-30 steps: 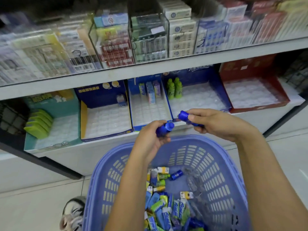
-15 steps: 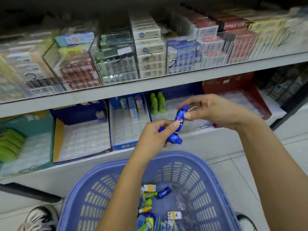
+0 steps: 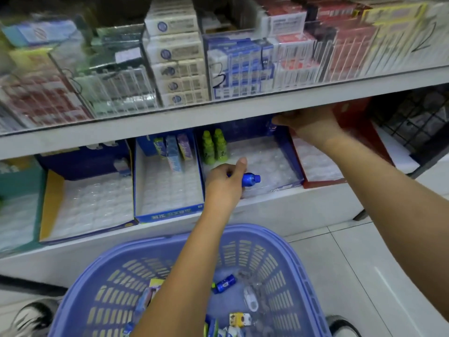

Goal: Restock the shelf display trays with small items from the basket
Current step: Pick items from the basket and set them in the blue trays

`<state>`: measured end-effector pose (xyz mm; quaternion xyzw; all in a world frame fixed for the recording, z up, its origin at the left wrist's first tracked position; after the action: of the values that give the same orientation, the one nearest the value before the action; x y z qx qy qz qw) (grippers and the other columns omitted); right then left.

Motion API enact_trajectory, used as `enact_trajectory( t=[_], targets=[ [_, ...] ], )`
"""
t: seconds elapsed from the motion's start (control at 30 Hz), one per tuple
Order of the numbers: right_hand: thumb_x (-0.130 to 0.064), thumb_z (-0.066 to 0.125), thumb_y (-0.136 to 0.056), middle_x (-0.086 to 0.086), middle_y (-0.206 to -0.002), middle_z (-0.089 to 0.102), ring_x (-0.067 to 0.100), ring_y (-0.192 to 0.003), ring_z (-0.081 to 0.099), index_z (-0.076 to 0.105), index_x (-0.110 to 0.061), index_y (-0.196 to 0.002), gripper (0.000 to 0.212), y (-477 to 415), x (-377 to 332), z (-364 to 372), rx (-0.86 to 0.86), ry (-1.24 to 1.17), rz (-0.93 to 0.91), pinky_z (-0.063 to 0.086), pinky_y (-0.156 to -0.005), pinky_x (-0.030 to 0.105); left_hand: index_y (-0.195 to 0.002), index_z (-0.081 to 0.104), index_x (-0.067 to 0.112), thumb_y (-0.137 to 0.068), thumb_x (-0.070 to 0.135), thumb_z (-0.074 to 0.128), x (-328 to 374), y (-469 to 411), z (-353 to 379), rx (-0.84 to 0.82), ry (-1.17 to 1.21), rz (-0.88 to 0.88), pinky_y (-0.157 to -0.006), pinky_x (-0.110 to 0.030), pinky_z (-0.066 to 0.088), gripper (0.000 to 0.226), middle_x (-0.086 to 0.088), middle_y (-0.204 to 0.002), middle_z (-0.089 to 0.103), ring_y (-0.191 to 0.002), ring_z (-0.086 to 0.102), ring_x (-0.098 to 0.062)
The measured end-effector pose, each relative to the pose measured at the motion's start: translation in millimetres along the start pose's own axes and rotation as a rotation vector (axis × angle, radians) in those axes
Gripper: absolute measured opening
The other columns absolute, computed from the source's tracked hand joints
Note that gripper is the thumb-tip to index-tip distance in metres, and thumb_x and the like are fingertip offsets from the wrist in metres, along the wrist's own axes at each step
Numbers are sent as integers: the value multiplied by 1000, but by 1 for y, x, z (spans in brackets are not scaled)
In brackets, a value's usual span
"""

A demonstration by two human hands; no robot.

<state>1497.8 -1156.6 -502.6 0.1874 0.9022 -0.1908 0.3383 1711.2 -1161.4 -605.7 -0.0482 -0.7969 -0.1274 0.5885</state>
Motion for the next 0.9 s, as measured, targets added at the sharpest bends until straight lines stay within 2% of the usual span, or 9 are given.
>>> enact_trajectory(
  t=[0.1,0.2,0.37,0.53,0.67,0.73,0.77,0.83,0.9],
  targets=[
    [-23,71,-82,11,-108,67,25,-105,59,67,-6,-103,27,-11,5,25,-77,152,-82,39,-84,23,-91,68,6,-93,45,51,-4,-4,2,-9,-21,-23,-43,-12,44,42,2,-58,60,-34,51,0],
    [-27,65,-86,11,-115,65,28,-108,57,65,-12,-109,27,-20,6,37,-105,350,-145,42,-87,32,-91,68,8,-93,45,51,-7,-5,3,-4,-25,-29,-41,-10,42,41,4,-59,60,-35,51,0],
    [-24,56,-92,14,-130,54,32,-119,49,56,-12,-125,35,-31,6,60,-259,520,-125,39,-95,36,-86,69,14,-94,45,51,-10,-6,2,14,0,-36,-41,-11,42,37,4,-61,61,-36,52,0],
    [-25,55,-93,15,-130,53,32,-119,48,55,-9,-125,36,-26,1,57,-260,576,-51,40,-96,38,-74,65,22,-97,39,48,-11,-3,0,-30,110,-161,-51,-22,47,34,-1,-59,61,-44,53,-9],
    [-26,58,-91,17,-127,55,32,-118,50,53,-3,-123,40,-8,-7,44,-200,394,-28,41,-96,35,-82,59,3,-97,9,40,-11,4,8,-43,598,-367,-41,-20,41,25,-13,-67,55,-51,46,-17],
    [-26,59,-90,18,-114,62,32,-109,56,61,-1,-109,31,3,-19,35,-119,260,-56,45,-92,34,-84,56,-2,-95,0,37,-4,5,11,-71,791,-380,-41,-19,45,22,-17,-76,55,-58,48,-19],
    [-27,61,-89,17,-102,66,30,-98,61,64,-3,-96,25,9,-21,34,-132,175,-54,48,-83,31,-88,56,-5,-95,-2,36,1,4,12,-97,846,-357,-46,-20,49,21,-18,-81,56,-63,51,-20],
    [-33,64,-87,10,-78,68,20,-68,65,64,-10,-77,26,22,-21,43,-287,-41,44,51,-59,22,-103,55,-7,-95,-7,37,13,3,13,-153,864,-252,-63,-21,53,20,-15,-94,60,-78,56,-20],
    [-37,67,-85,8,-74,69,15,-59,65,67,-11,-80,26,41,-21,55,-480,-272,180,55,-55,20,-117,52,-2,-93,-11,40,22,3,13,-171,817,-118,-81,-23,50,29,-12,-105,61,-90,59,-16]
  ],
)
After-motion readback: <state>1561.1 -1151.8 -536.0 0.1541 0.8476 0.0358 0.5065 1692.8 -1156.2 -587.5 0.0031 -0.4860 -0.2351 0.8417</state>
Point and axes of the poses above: each hand's wrist, its own y-axis away from the middle knuckle, its own z-axis out of the palm, x = y × z, the point moved 10 cm from there along -y, towards the middle knuckle
